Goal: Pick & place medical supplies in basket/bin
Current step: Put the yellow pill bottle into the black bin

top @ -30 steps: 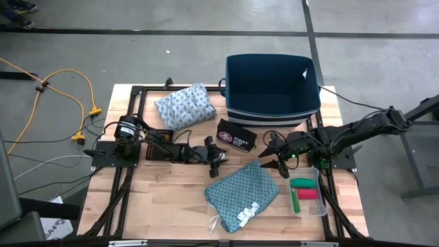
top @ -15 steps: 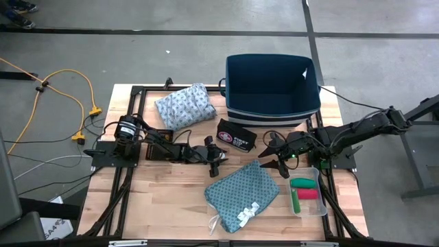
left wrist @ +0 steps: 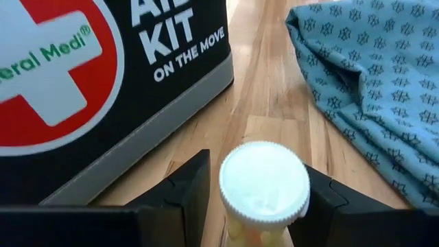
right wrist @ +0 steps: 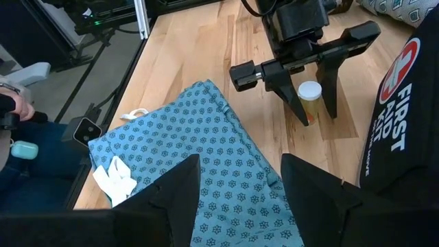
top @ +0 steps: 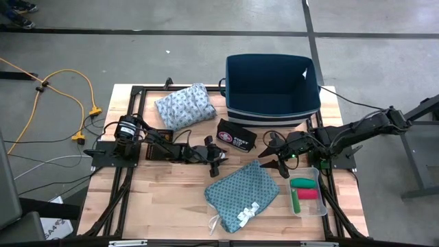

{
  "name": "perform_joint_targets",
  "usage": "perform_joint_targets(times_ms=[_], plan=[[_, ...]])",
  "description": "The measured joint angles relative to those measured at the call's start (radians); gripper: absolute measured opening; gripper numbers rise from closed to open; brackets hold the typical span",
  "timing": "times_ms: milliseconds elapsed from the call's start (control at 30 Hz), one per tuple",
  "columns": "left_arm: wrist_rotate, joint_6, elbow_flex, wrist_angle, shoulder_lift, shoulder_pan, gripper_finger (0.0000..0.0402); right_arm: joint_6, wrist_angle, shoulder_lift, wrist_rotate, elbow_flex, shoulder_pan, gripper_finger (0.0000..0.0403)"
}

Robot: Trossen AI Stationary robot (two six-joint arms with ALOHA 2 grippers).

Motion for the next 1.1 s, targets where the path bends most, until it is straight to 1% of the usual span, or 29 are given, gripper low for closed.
perform_joint_targets(times_ms=[300,1000,1100], plan=[[0.000,0.001,0.000,0.016,-0.005,-0.001,0.0149,0.000,0.000,0.000,0.000,0.000,0.000,0.0192],[-0.004,0.000,0.000,-0.009,-0.006,-0.011,0.0149,0.000,0.000,0.000,0.000,0.000,0.000,0.0192],[-0.003,0.000,0.000,-0.009,-0.006,-0.011,0.0141,0.000,0.000,0.000,0.000,0.000,0.000,0.0192]])
